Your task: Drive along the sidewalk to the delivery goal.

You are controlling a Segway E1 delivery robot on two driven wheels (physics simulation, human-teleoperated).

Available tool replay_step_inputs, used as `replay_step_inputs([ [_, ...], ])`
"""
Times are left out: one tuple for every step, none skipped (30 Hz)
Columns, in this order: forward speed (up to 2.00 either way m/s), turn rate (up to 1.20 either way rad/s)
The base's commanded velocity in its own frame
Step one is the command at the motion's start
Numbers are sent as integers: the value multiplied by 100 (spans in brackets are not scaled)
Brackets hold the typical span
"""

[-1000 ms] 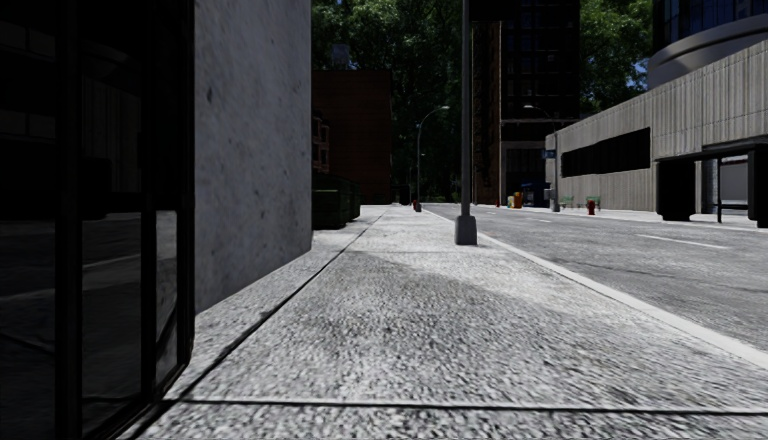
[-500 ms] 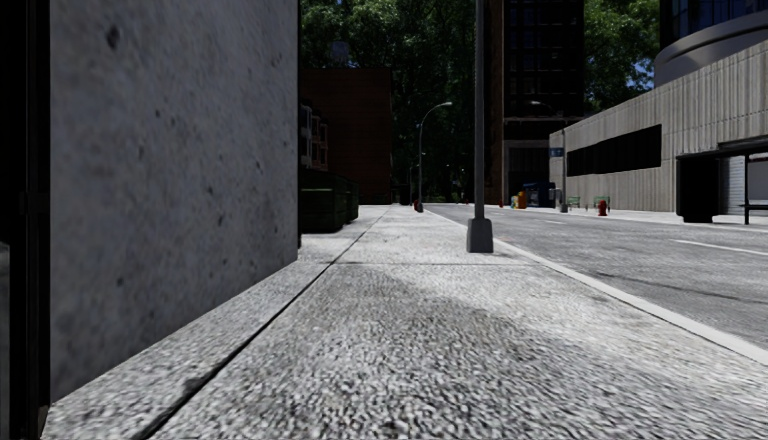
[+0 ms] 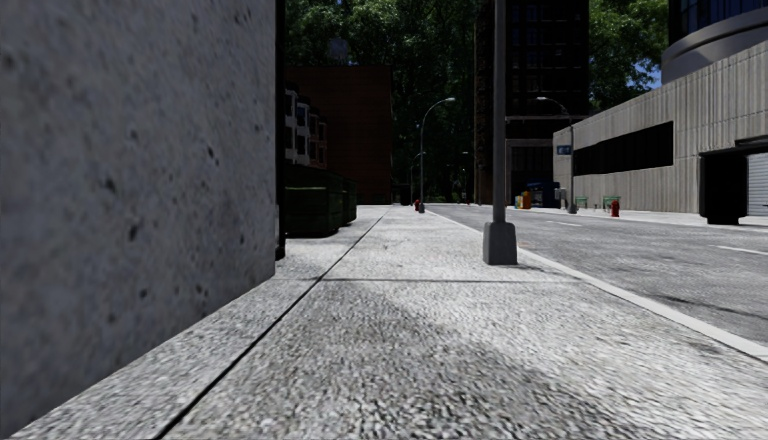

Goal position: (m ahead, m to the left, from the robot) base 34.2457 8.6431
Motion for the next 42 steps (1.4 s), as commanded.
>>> replay_step_inputs([
  [200, 0],
  [200, 0],
  [200, 0],
  [200, 0],
  [200, 0],
  [200, 0],
  [200, 0],
  [200, 0],
  [200, 0],
  [200, 0],
  [200, 0],
  [200, 0],
  [200, 0],
  [200, 0],
  [200, 0],
  [200, 0],
  [200, 0],
  [200, 0],
  [200, 0],
  [200, 0],
  [200, 0],
  [200, 0],
  [200, 0],
  [200, 0],
  [200, 0],
  [200, 0],
  [200, 0],
  [200, 0],
  [200, 0],
  [200, 0],
  [200, 0],
  [200, 0],
  [200, 0],
  [200, 0],
  [200, 0],
  [200, 0],
  [200, 0],
  [200, 0],
  [200, 0],
  [200, 0],
  [200, 0],
  [200, 0],
])
